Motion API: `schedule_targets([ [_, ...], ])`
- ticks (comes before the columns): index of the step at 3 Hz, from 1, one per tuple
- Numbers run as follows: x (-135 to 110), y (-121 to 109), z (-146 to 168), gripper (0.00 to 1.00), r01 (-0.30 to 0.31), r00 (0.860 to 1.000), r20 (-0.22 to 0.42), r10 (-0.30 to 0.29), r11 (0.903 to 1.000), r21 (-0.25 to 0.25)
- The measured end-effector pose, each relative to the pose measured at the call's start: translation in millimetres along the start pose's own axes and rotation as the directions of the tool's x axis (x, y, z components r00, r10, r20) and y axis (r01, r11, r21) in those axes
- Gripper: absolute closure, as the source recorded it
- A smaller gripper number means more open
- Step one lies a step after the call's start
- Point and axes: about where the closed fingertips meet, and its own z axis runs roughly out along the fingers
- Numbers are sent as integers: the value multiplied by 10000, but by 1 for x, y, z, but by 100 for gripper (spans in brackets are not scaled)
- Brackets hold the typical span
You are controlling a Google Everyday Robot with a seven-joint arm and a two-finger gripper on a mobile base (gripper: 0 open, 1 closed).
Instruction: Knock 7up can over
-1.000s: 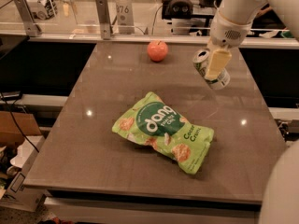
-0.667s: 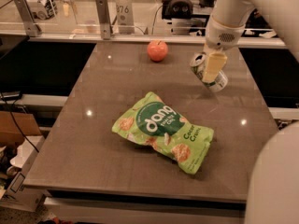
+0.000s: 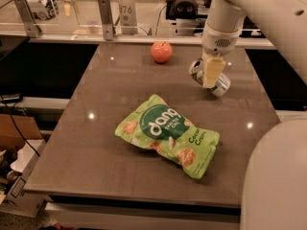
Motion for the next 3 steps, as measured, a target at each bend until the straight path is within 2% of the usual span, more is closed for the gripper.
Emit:
schedule_targets([
  [1, -4, 2, 6, 13, 133, 9997, -201, -134, 9999, -72],
  [2, -13, 8, 21, 0, 468, 9984, -297, -472, 9988, -123],
  [3, -13, 8, 21, 0, 468, 9984, -296, -472, 9988, -122],
])
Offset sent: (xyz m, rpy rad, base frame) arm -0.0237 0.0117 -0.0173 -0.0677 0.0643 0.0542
